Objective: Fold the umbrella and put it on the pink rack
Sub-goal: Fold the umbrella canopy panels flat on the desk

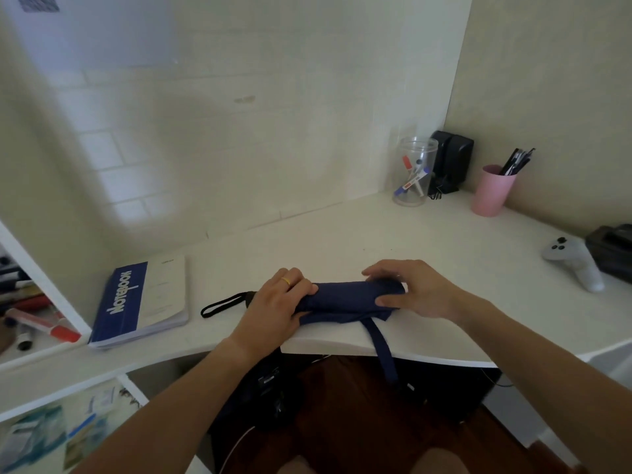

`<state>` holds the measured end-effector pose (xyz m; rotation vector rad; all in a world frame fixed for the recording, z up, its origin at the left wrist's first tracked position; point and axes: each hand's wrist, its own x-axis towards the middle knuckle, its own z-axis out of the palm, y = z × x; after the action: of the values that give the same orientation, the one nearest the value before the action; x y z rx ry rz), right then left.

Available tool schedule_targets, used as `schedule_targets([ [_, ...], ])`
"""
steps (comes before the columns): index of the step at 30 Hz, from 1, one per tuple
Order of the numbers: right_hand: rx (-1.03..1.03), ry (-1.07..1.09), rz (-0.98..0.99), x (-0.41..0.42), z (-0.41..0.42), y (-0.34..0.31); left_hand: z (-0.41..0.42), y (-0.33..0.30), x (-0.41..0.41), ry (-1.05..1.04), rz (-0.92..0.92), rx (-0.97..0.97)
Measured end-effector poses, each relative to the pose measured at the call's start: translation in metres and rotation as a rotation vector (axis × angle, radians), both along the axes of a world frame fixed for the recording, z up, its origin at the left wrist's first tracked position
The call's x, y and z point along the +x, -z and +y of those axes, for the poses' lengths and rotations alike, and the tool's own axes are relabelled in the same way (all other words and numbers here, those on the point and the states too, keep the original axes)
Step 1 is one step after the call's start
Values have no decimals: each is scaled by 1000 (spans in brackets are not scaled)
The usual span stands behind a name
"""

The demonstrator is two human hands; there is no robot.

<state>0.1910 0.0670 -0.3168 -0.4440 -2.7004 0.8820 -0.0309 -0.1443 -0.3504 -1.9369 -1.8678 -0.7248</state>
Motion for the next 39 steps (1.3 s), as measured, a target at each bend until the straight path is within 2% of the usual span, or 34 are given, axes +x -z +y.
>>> schedule_targets([
  [2, 85, 16, 46, 1, -1, 7, -1, -3, 0, 17, -42, -23],
  [6, 265, -41, 185, 3, -6, 21, -10, -24, -2, 24, -447, -274],
  [7, 297, -42, 206, 4, -7, 24, -10, -27, -1, 10, -481, -311],
  [10, 291, -44, 208, 6, -11, 24, -12, -21, 5, -7, -400, -283],
  [15, -58, -13, 76, 17, -9, 4, -16, 2, 14, -29, -325, -127],
  [20, -66, 2, 91, 21, -19, 6, -12, -17, 19, -70, -377, -224],
  [22, -21, 6, 125, 25, -23, 11, -5, -29, 20, -106, -354, -322],
  [26, 76, 32, 175, 29, -30, 24, 6, -27, 22, -75, -187, -473],
  [29, 147, 128, 209, 34, -49, 33, 5, -17, 24, -66, -176, -403],
  [32, 376, 302, 262, 48, -90, 53, 2, -12, 27, -59, -172, -339],
  [35, 517, 463, 199, 61, -128, 75, 0, -6, 29, -84, -169, -287],
  [39, 677, 593, 99, 57, -141, 94, 4, -3, 35, -132, -195, -272],
])
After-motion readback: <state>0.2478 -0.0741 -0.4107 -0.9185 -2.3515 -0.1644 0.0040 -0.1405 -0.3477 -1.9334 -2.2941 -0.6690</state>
